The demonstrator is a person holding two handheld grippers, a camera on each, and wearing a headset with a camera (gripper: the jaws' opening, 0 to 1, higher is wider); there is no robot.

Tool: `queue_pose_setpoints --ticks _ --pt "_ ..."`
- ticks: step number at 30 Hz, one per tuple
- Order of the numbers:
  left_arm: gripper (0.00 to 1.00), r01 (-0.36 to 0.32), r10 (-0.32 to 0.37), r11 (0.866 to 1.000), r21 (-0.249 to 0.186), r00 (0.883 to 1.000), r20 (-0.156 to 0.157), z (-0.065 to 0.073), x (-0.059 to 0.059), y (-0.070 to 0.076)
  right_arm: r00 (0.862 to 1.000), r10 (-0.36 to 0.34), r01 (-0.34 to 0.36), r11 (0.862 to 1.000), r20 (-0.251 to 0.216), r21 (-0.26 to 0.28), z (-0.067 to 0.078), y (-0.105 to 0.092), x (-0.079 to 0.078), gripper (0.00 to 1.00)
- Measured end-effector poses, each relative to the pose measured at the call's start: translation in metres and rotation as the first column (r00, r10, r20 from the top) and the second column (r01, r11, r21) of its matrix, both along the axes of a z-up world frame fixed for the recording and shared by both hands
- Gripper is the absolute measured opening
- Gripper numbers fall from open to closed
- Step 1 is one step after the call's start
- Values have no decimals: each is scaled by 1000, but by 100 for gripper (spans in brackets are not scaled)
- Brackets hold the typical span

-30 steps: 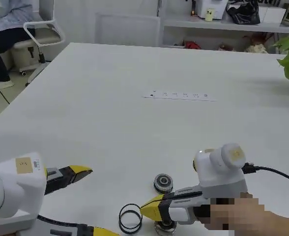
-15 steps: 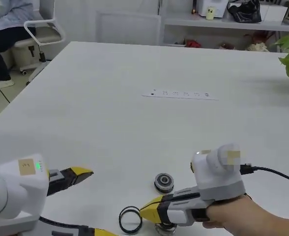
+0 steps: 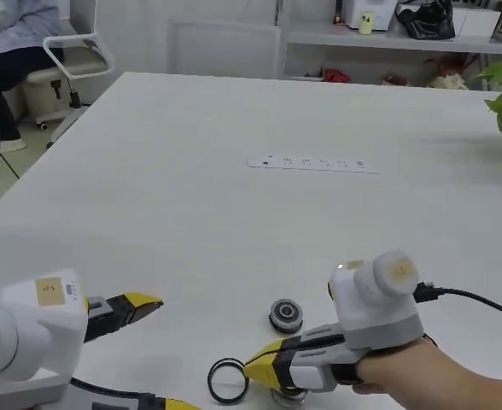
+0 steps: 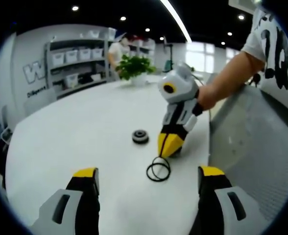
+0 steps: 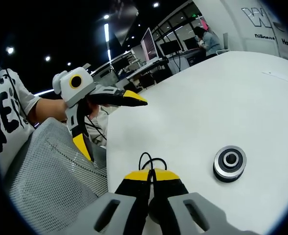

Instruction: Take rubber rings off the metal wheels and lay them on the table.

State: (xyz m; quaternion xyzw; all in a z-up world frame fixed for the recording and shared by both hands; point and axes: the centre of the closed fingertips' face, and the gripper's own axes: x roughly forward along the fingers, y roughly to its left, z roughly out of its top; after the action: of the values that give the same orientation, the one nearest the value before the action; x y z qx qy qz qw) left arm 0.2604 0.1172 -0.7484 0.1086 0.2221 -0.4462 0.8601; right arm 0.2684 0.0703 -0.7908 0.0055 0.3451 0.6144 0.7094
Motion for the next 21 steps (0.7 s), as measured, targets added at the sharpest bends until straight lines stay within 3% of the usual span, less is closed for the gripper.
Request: queue_pose_setpoints --ticks 21 --pt "84 27 -26 999 20 1000 -14 -4 -2 -4 998 32 -30 999 56 -37 -3 -2 -1 10"
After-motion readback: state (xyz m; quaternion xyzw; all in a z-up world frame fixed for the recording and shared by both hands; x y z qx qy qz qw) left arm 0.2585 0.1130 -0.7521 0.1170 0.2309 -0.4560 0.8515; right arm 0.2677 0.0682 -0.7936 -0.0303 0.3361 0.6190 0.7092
